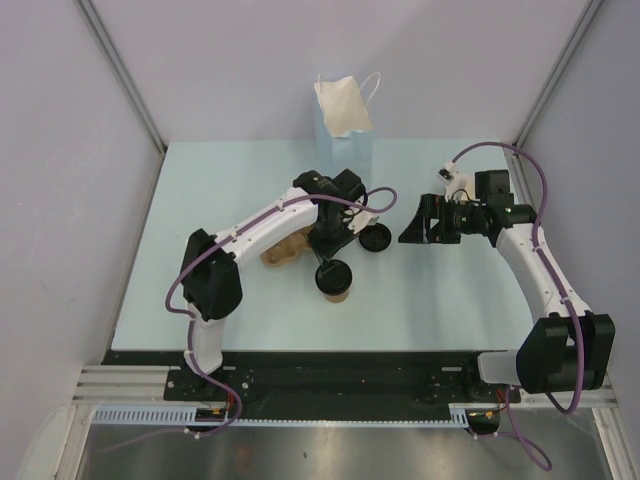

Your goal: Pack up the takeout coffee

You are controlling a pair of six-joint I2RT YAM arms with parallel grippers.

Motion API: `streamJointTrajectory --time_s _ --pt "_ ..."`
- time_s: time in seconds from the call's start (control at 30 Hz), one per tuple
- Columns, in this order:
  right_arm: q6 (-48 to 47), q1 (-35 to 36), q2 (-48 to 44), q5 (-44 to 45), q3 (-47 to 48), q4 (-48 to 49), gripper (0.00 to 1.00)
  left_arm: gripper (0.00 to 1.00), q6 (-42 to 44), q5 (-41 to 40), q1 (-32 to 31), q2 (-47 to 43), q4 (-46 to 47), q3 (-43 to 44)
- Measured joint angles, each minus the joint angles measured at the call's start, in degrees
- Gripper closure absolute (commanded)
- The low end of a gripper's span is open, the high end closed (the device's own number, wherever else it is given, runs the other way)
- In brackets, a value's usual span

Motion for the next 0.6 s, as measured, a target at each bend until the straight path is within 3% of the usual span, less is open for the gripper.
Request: streamJointTrajectory --time_s 0.2,0.6 --pt "-0.28 -0.26 0.11 -0.52 0.00 0.00 0.00 1.00 0.07 -0.26 0.00 0.28 -0.39 0.92" --pt "-1.09 -0.37 0.22 -0.59 0.00 0.00 0.00 0.81 0.96 0.98 -0.11 1.29 -0.76 2.14"
